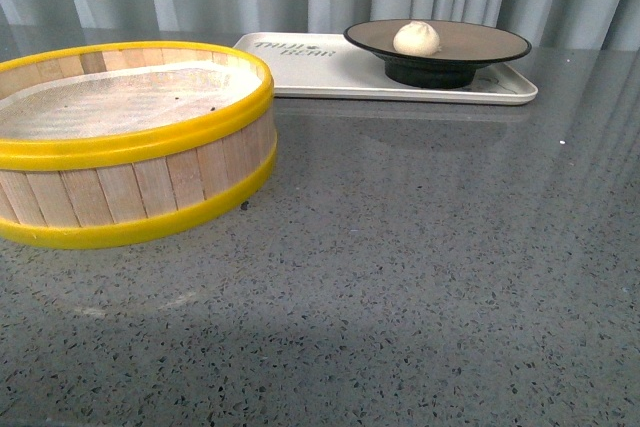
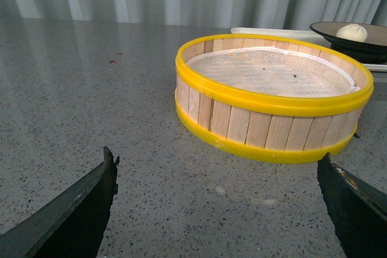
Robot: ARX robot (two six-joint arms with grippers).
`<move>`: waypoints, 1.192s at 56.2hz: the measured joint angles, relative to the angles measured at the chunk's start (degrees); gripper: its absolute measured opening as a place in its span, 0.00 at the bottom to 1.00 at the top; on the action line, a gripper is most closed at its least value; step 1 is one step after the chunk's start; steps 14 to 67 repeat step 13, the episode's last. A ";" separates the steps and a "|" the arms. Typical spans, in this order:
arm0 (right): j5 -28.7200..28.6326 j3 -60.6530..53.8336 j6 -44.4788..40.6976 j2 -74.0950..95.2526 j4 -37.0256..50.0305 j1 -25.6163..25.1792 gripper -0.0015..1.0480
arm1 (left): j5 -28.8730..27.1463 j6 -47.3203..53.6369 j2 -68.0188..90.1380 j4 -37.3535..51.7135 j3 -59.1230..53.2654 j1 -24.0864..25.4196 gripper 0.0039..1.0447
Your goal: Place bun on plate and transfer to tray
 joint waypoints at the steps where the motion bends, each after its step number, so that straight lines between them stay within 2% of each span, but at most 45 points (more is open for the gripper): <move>1: 0.00 0.00 0.00 0.00 0.00 0.00 0.92 | 0.00 0.00 0.00 0.00 0.00 0.00 0.94; 67: 0.02 0.00 0.00 0.00 0.00 0.00 0.92 | 0.00 0.00 0.00 0.00 0.00 0.00 0.94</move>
